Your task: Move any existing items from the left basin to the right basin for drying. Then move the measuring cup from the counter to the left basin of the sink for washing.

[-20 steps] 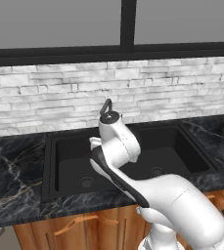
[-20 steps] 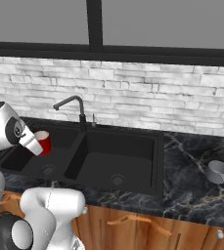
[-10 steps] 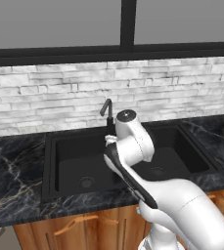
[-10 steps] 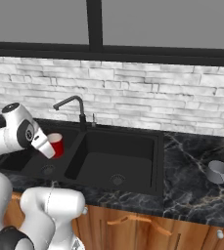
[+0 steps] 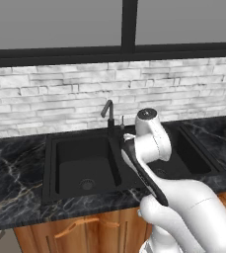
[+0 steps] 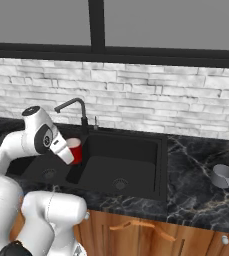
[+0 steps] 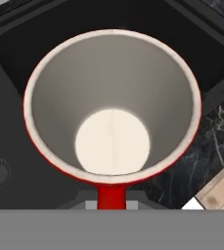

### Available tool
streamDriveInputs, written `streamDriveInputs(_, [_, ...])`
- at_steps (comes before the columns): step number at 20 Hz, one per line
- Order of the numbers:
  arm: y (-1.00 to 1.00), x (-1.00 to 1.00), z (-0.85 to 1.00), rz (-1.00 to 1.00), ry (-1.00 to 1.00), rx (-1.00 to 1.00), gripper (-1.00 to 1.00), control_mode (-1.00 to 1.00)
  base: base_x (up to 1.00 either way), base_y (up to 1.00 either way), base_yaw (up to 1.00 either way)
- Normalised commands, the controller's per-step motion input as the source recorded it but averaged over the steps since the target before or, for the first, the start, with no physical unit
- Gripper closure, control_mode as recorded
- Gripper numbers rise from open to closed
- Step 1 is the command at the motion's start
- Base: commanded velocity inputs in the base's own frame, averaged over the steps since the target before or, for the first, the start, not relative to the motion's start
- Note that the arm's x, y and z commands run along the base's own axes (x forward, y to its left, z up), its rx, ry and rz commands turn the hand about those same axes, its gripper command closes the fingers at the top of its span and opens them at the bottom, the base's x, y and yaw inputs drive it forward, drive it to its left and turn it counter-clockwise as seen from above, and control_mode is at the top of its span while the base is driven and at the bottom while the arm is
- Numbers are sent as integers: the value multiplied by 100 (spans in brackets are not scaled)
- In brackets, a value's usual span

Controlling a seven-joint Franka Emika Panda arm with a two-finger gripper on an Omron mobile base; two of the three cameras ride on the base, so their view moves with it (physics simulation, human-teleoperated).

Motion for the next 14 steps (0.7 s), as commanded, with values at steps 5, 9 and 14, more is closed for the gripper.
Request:
streamDriveInputs(5, [-65,47,-8,0,2,1,100,-100,0,0,0])
streamDriveInputs(9, [-61,63,-29,0,3,0,100,-100,0,0,0])
streamDriveInputs(14, [-48,63,-48,0,0,0,100,-100,0,0,0])
